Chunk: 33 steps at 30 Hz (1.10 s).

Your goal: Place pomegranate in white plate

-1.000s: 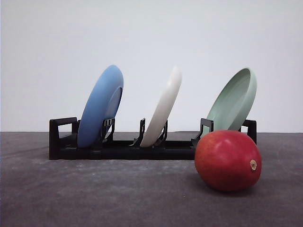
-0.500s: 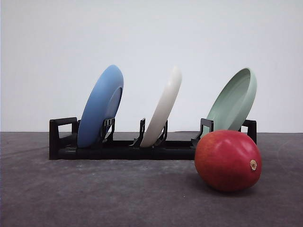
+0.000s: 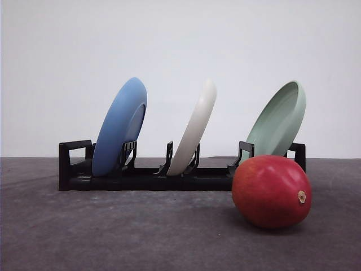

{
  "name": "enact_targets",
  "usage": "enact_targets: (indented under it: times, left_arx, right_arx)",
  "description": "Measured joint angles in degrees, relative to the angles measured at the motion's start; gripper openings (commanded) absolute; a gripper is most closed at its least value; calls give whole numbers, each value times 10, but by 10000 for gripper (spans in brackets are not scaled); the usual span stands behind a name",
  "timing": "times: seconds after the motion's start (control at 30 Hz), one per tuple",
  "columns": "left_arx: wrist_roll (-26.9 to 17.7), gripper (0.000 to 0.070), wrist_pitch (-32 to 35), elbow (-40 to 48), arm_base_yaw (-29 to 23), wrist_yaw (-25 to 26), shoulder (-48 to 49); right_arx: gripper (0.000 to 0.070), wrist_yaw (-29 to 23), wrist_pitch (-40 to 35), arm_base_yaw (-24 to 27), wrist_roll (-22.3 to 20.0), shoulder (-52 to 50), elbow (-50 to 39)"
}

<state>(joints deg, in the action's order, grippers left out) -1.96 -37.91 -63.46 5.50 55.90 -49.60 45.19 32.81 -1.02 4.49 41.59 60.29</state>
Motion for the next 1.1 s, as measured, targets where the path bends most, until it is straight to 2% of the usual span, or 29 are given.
enact_targets:
  times: [0.03,0.17,0.23,0.3,0.43,0.53,0.7,0.83,1.1]
  left_arx:
    - [0,241,0,0,0,0,0]
    - [-1,552,0,0,0,0,-2]
    - [-2,646,0,0,3,0,-7]
    - [-2,685,0,0,11,0,-14]
    - [0,669,0,0,33,-3,-35]
    - [20,661,12,0,64,-32,-57]
    - [79,662,78,-1,139,-128,-105]
    - [124,661,85,-35,211,-208,-169]
    - [145,661,60,-164,323,-380,-331]
  right_arx:
    - [166,0,1,0,0,1,0]
    - [558,-1,4,-1,0,2,0]
    - [631,-1,7,-5,0,3,0]
    - [634,-2,9,-11,0,4,0]
    - [633,-2,9,-21,1,4,0]
    - [633,-1,9,-28,7,4,0]
    - [633,-1,10,-32,20,4,0]
    - [633,-1,13,-32,24,4,0]
    - [633,-1,13,-32,24,4,0]
